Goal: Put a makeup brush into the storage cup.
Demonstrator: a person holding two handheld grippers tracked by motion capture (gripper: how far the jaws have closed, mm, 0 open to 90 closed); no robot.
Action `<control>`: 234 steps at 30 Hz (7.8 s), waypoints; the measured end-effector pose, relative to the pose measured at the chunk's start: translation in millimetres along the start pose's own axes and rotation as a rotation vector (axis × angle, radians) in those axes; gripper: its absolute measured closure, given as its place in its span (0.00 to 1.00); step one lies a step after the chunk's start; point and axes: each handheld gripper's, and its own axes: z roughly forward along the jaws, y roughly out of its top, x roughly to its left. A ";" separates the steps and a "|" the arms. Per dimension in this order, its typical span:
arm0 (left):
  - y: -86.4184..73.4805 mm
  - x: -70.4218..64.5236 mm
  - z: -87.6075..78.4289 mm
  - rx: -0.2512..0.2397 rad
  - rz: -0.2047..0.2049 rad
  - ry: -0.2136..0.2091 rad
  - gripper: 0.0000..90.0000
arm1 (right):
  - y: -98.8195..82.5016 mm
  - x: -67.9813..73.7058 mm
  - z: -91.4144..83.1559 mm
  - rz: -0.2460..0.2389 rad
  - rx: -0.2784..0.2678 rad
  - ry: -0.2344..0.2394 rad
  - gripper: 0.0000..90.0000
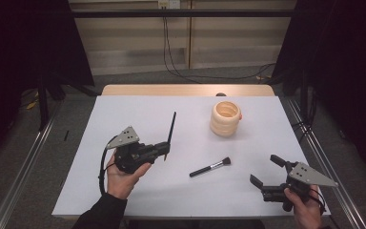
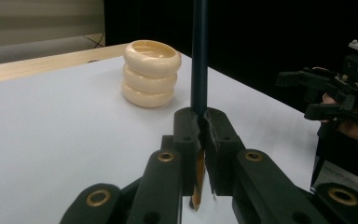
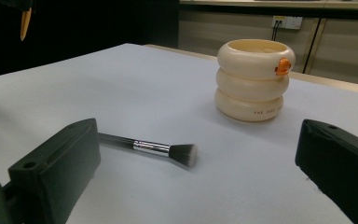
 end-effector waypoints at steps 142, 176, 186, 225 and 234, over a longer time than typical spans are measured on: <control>2.1 -58.7 78.3 0.879 0.408 -0.216 0.93 | 87.7 55.9 128.6 -0.421 0.784 0.760 0.55; -5.5 -58.5 85.2 0.868 0.441 -0.269 0.92 | 78.0 71.6 141.3 -0.480 0.809 0.886 0.95; -7.6 -54.3 81.4 0.793 0.391 -0.240 0.67 | 79.6 71.0 138.5 -0.451 0.817 0.868 0.95; -30.0 -15.4 21.4 0.318 0.174 -0.013 0.04 | 67.6 37.3 110.9 -0.323 0.692 0.716 0.95; -36.4 -11.7 11.1 0.224 0.154 0.005 0.03 | 62.9 29.4 101.3 -0.258 0.630 0.683 0.95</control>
